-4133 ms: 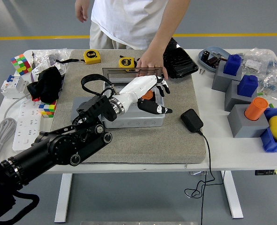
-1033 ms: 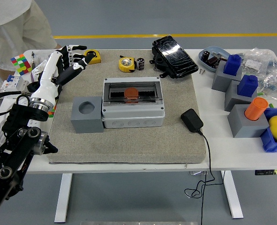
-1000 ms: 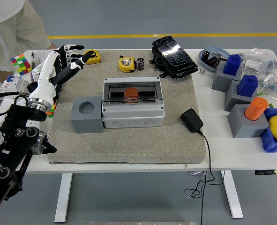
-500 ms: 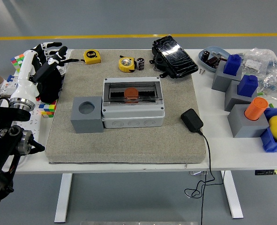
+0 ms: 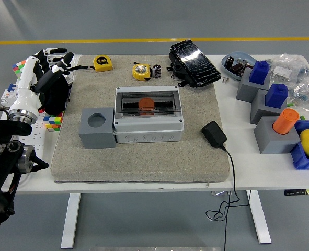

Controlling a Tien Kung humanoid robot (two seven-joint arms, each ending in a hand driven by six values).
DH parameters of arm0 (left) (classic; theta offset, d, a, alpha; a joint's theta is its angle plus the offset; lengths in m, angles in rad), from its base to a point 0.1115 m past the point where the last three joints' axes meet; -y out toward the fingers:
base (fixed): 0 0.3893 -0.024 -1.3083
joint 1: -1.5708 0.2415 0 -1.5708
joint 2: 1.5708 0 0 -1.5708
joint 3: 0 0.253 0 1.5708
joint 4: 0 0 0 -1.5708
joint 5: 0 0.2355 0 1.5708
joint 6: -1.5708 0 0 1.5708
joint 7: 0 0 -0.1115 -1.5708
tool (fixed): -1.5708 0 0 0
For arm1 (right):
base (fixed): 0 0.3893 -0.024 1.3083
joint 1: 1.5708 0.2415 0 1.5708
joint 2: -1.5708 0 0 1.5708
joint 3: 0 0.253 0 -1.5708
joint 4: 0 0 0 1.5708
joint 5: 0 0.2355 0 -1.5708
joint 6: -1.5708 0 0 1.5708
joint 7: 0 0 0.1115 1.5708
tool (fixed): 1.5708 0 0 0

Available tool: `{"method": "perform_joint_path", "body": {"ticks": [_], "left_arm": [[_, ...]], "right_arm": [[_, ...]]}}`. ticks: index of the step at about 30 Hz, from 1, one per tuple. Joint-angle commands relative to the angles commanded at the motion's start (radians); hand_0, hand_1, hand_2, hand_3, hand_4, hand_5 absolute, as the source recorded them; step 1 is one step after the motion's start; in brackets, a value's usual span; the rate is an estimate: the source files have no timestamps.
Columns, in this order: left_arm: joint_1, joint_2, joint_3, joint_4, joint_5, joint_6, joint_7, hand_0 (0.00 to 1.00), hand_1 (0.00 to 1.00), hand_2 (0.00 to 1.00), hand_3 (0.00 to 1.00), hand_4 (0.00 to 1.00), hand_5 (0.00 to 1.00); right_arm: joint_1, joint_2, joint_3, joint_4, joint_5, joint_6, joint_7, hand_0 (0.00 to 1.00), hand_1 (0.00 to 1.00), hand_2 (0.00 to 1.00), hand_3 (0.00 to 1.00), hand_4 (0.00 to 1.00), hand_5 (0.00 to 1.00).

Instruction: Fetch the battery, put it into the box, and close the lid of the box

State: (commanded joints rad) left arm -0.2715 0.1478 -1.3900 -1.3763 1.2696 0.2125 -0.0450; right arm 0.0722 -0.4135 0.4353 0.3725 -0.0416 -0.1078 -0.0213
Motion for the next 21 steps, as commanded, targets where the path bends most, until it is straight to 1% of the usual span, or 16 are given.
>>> {"method": "perform_joint_path", "body": {"ticks": [21], "left_arm": [[0.003, -0.005, -0.025, -0.003, 0.003, -0.009, 0.008, 0.414, 0.551, 0.539, 0.602, 0.997, 0.510]], "right_arm": [[0.004, -0.007, 0.012, -0.001, -0.003, 0.000, -0.001, 0.557, 0.601, 0.591, 0.546, 0.921, 0.482]]}}
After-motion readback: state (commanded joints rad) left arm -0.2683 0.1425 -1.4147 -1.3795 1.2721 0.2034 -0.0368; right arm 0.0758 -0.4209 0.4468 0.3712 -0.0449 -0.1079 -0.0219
